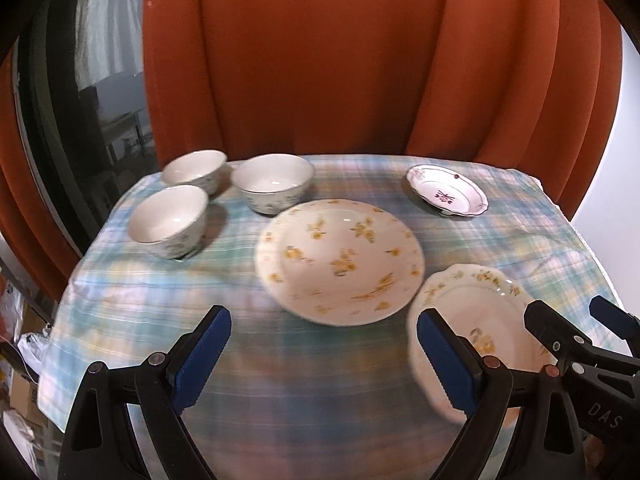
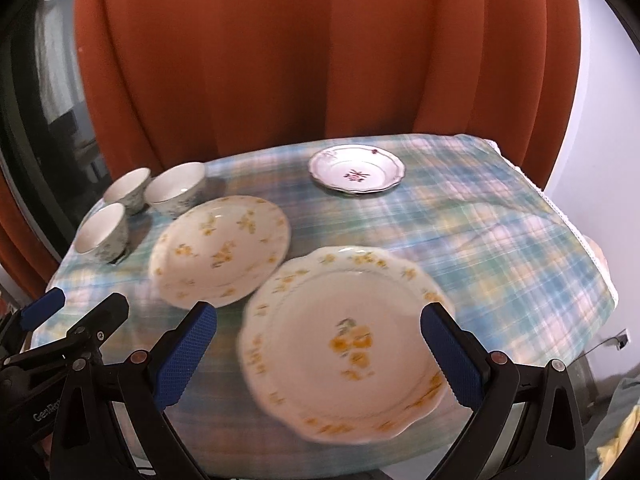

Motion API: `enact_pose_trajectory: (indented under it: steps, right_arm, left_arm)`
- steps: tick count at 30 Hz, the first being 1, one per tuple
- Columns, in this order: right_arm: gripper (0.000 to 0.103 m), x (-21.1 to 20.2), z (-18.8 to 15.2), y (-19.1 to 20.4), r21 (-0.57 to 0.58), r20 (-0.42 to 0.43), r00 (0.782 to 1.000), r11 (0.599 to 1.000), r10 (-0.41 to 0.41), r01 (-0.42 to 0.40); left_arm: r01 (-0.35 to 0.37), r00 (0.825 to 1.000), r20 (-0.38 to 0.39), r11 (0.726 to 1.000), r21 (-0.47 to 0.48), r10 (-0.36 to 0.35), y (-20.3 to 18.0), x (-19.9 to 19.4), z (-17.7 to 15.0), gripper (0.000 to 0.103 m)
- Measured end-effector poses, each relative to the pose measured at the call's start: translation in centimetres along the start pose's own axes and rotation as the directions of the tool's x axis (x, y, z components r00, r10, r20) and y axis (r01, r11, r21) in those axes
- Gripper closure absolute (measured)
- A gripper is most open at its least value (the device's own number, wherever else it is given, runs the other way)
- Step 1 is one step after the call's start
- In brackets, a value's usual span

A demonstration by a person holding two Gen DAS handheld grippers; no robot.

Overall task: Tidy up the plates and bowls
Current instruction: 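Grasp the rim of the scalloped yellow-flower plate with the right tool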

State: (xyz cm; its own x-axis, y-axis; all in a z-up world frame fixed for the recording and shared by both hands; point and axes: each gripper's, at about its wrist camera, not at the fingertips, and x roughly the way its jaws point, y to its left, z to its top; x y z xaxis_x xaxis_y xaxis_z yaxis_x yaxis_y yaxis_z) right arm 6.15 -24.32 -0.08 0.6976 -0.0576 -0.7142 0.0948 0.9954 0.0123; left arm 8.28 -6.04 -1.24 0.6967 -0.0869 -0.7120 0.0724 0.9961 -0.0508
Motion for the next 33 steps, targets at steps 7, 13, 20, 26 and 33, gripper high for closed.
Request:
enact_pose_trajectory:
  steps: [7,13,20,26,33]
  right_arm:
    - [0.000,4.0,1.9,-5.1,-0.027,-0.063,0.998,1.000,-0.007,0.006]
    - [0.000,8.3,2.4,-8.1,-0.076,-0.144,0.989,0.997,0.009,-0.020]
    - [0.008,13.1,1.8,-10.0,-0.107,-0.267,0.962,0.990,0.062,-0.093]
    - [0.019,15.7,1.1,-10.5,-0.116,-0.346,0.933,0.983,0.095,-0.143]
    - [0.036,17.0,0.5,-10.9,-0.113,-0.401,0.906,0.975,0.133,-0.192]
  left_arm:
    - [-0.003,0.995,-0.096,0.999,-0.044,-0.001,-4.6,4.3,0.5,0.009]
    - [-0.033,0.977,-0.212,0.995,-0.099,0.012,-7.3,8.2,-0.4,0.013]
    - [-0.092,0.944,-0.327,0.989,-0.119,0.048,-9.1,11.2,-1.9,0.020]
    - [-0.110,0.919,-0.389,0.989,-0.102,0.063,-10.7,12.7,-2.7,0.027]
    - [-0.166,0.905,-0.405,0.984,-0.064,0.126,-11.8,13.0,-3.0,0.027]
